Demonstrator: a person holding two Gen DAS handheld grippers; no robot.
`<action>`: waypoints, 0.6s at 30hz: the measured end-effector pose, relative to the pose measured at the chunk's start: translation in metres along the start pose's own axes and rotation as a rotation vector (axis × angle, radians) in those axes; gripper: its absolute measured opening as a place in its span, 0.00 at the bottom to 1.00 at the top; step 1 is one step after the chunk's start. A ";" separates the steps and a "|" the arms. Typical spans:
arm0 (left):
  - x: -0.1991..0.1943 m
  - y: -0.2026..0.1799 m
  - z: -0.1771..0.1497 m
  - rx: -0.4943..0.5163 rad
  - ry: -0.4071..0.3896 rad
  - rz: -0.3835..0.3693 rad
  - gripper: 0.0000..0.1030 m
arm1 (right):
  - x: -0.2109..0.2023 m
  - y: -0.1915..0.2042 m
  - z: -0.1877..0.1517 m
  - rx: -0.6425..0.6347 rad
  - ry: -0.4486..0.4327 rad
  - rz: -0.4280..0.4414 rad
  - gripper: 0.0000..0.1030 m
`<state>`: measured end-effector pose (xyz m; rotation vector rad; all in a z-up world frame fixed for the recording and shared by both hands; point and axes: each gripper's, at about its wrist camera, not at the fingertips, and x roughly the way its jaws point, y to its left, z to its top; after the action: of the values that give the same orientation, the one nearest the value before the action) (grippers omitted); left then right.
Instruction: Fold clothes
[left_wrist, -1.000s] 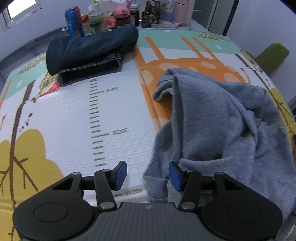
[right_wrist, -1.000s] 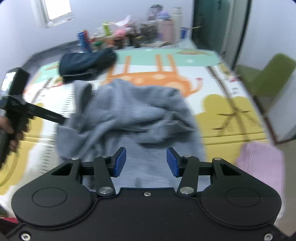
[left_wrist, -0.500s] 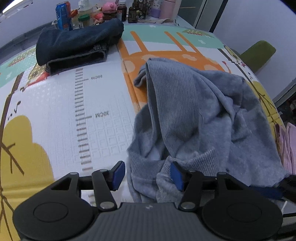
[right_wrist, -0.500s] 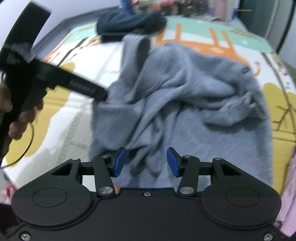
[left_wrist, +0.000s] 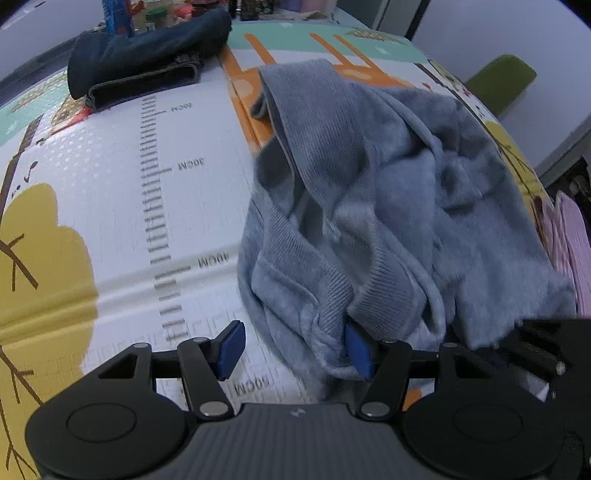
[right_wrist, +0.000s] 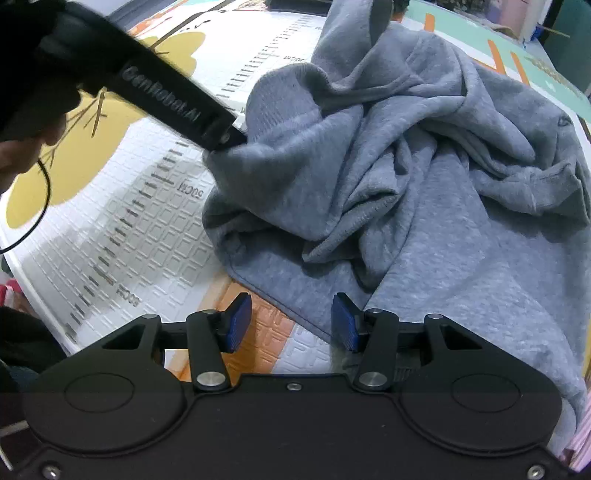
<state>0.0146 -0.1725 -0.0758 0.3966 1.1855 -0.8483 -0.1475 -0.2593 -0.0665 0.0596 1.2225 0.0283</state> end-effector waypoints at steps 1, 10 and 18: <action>0.000 -0.001 -0.004 0.009 0.000 -0.001 0.61 | 0.002 0.000 0.001 -0.008 0.002 -0.008 0.46; 0.000 -0.004 -0.022 0.033 -0.010 0.005 0.64 | 0.010 0.007 -0.004 -0.062 -0.007 -0.048 0.46; -0.019 0.001 -0.036 0.058 -0.078 -0.041 0.64 | 0.009 0.010 -0.008 -0.073 -0.020 -0.051 0.46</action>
<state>-0.0100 -0.1411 -0.0714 0.3835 1.1020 -0.9276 -0.1518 -0.2491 -0.0769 -0.0351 1.2019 0.0278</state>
